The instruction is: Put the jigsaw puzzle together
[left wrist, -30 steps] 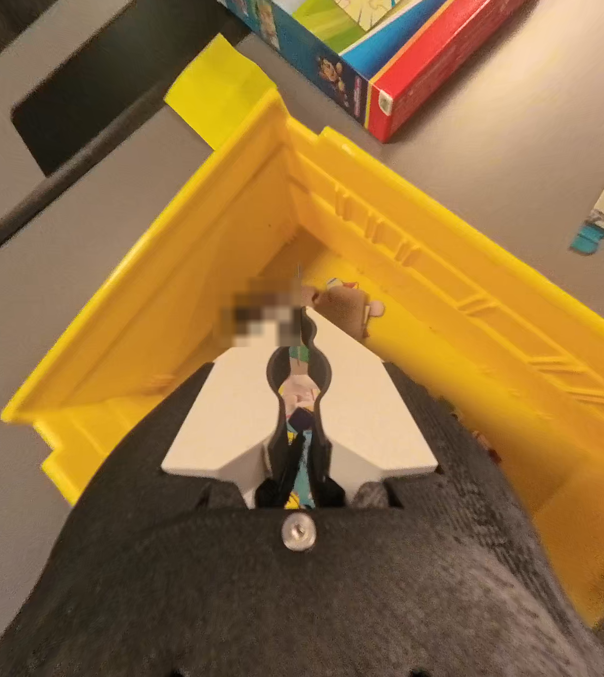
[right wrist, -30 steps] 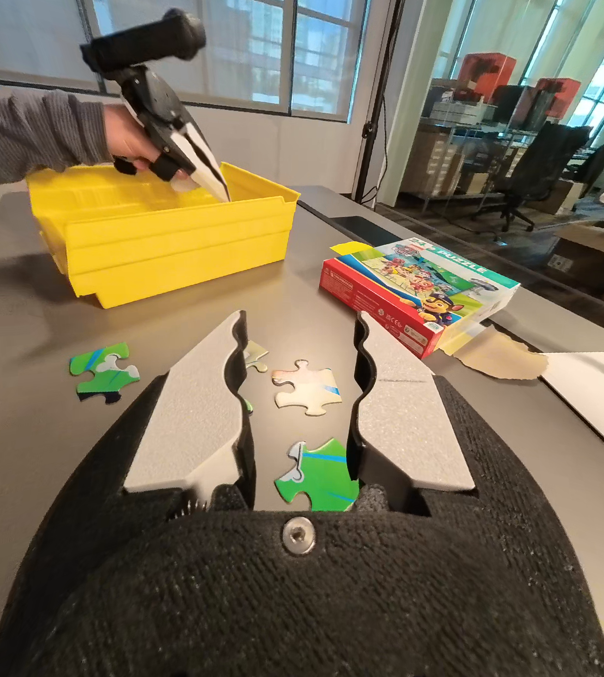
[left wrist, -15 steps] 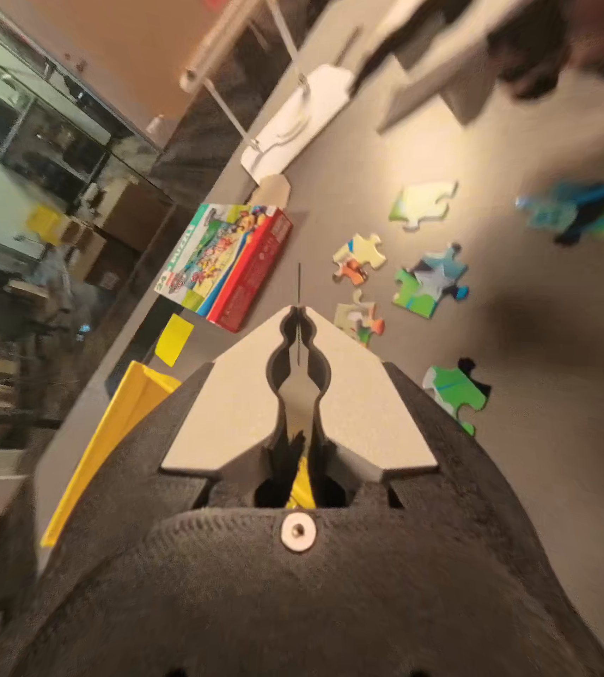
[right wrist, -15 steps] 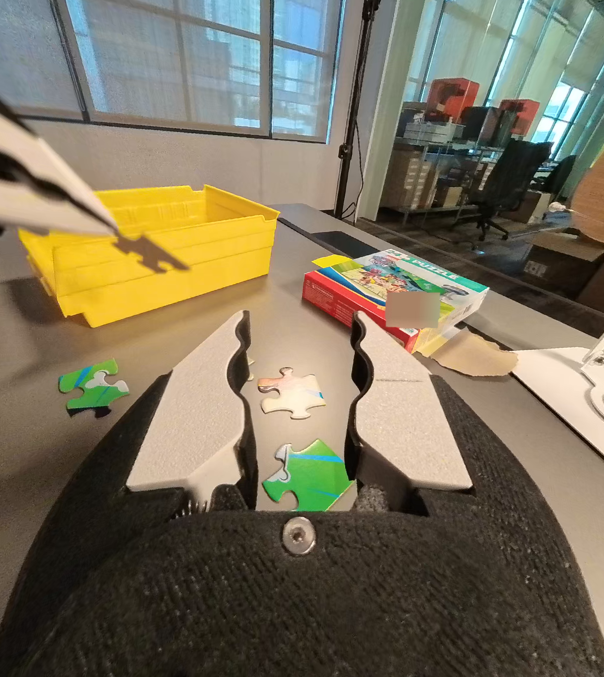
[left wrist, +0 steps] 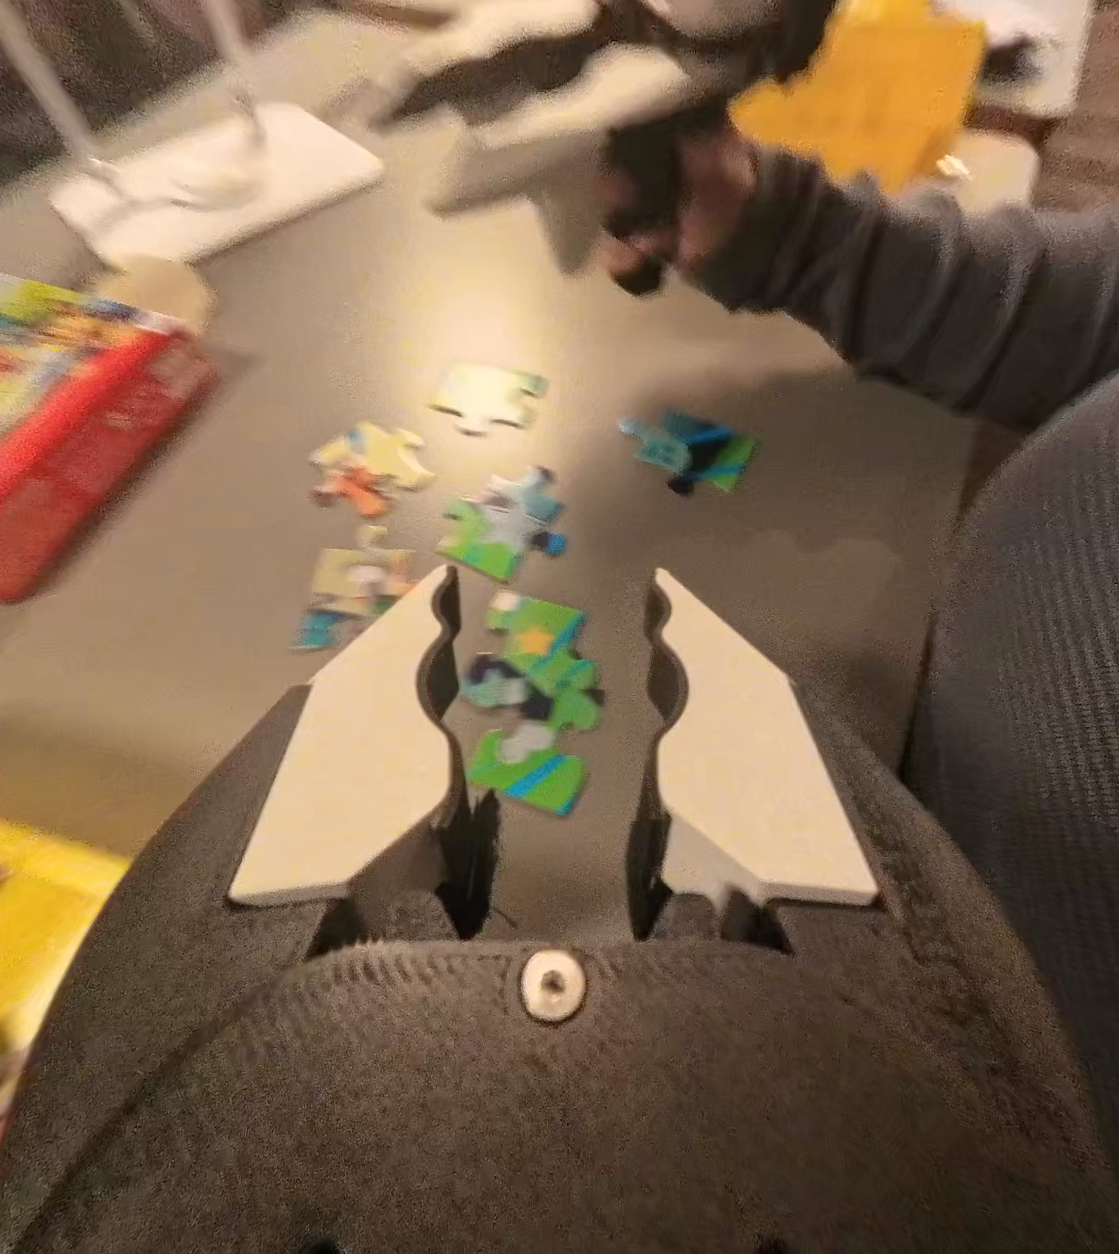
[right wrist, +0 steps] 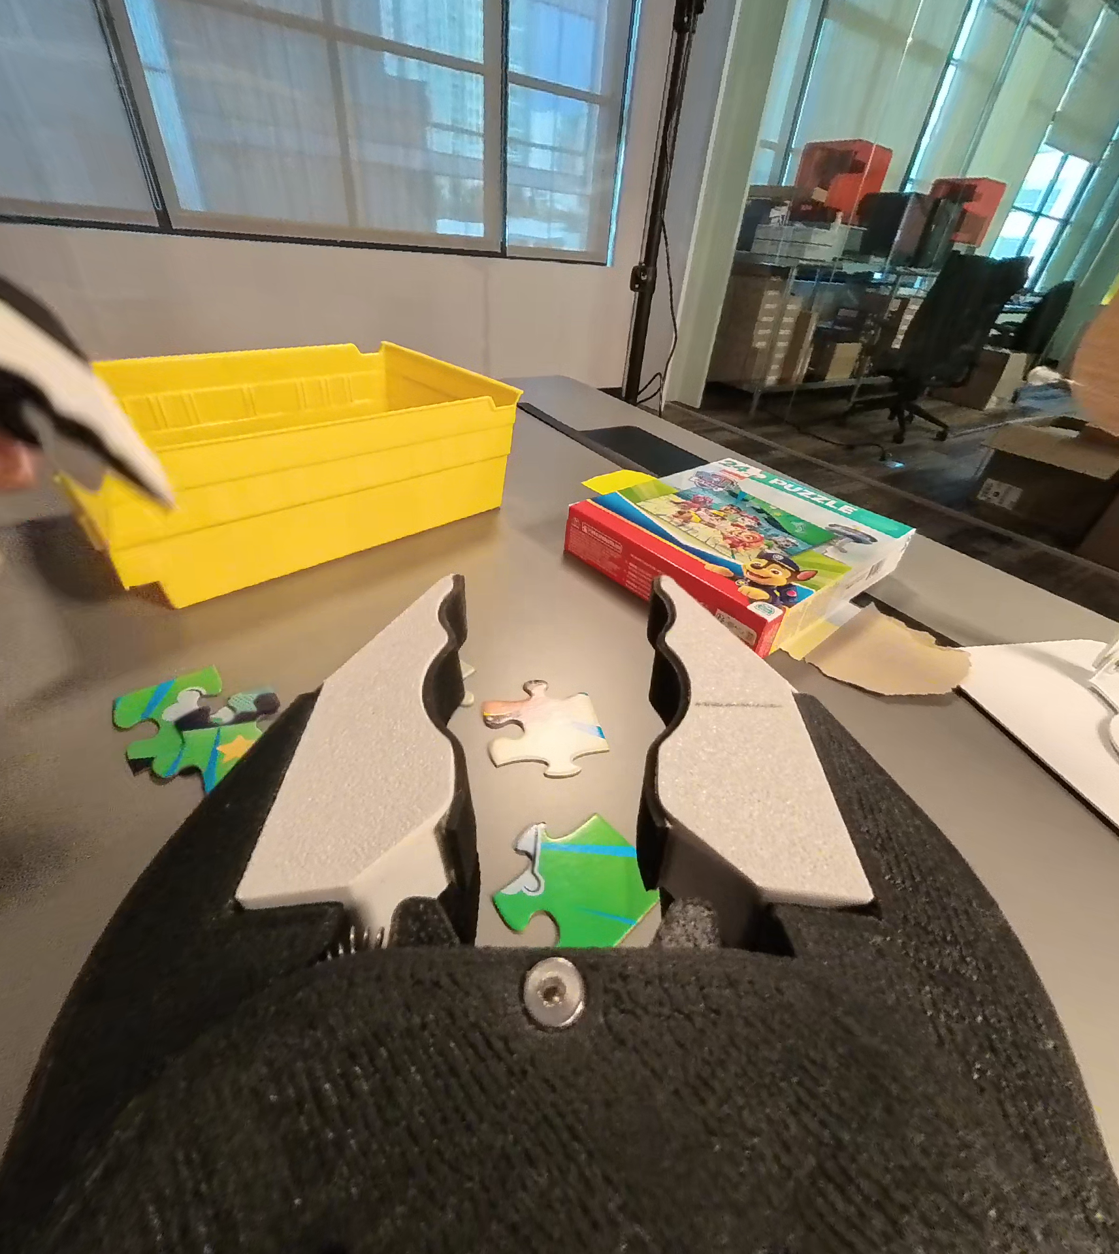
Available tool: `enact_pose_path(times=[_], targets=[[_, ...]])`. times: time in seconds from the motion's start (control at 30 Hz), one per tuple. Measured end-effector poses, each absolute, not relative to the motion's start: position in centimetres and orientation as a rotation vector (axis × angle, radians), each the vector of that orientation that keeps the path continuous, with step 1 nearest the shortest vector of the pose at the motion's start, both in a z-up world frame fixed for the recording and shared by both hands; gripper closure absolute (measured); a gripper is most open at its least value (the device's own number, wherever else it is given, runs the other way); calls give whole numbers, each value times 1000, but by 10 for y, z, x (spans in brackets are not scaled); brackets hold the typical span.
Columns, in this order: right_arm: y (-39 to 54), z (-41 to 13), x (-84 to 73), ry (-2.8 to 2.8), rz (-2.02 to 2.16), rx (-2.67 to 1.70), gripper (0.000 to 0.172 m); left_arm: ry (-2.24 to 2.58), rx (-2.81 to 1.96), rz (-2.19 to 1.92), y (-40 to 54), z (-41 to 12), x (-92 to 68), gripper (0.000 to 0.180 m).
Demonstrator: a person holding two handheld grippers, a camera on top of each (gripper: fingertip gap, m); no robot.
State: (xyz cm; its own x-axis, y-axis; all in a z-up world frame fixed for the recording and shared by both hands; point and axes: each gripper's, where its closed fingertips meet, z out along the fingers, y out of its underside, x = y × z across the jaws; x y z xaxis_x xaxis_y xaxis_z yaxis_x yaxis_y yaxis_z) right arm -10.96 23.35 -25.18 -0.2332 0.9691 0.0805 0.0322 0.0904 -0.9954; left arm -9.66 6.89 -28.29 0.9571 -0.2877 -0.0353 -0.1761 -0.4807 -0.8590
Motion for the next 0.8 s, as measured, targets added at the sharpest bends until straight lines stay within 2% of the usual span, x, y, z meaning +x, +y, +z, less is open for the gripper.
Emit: enact_pose_path(times=[0.1,0.17,0.23,0.33,0.4,0.43,0.53,0.67,0.7,0.77,0.8], targets=[[234,-247,-108,-1435,1312,-1050,119,118,-2019,151,50,-234,-186,136],[233,-244,-107,-1427,1325,-1045,119,4,-2052,318,36,-221,-257,130],[232,-243,-106,-1423,1335,-1043,119,-66,-2252,320,27,-244,-313,120],[231,-243,-106,-1426,1338,-1041,119,-77,-2519,115,26,-296,-356,111],[231,-243,-106,-1427,1337,-1040,119,-65,-2627,72,28,-325,-375,82],[231,-243,-105,-1427,1338,-1039,120,-28,-2684,71,27,-338,-382,75],[232,-243,-105,-1420,1341,-1044,121,-6,-2824,38,26,-367,-396,77],[233,-243,-105,-1409,1356,-1052,122,28,-2861,-5,35,-378,-403,88],[234,-244,-105,-1408,1357,-1054,123,18,-2863,-43,37,-379,-402,93],[234,-244,-105,-1406,1363,-1059,123,-1,-2863,-100,37,-376,-400,122],[234,-245,-105,-1407,1366,-1062,123,-1,-2874,-123,35,-374,-399,122]])
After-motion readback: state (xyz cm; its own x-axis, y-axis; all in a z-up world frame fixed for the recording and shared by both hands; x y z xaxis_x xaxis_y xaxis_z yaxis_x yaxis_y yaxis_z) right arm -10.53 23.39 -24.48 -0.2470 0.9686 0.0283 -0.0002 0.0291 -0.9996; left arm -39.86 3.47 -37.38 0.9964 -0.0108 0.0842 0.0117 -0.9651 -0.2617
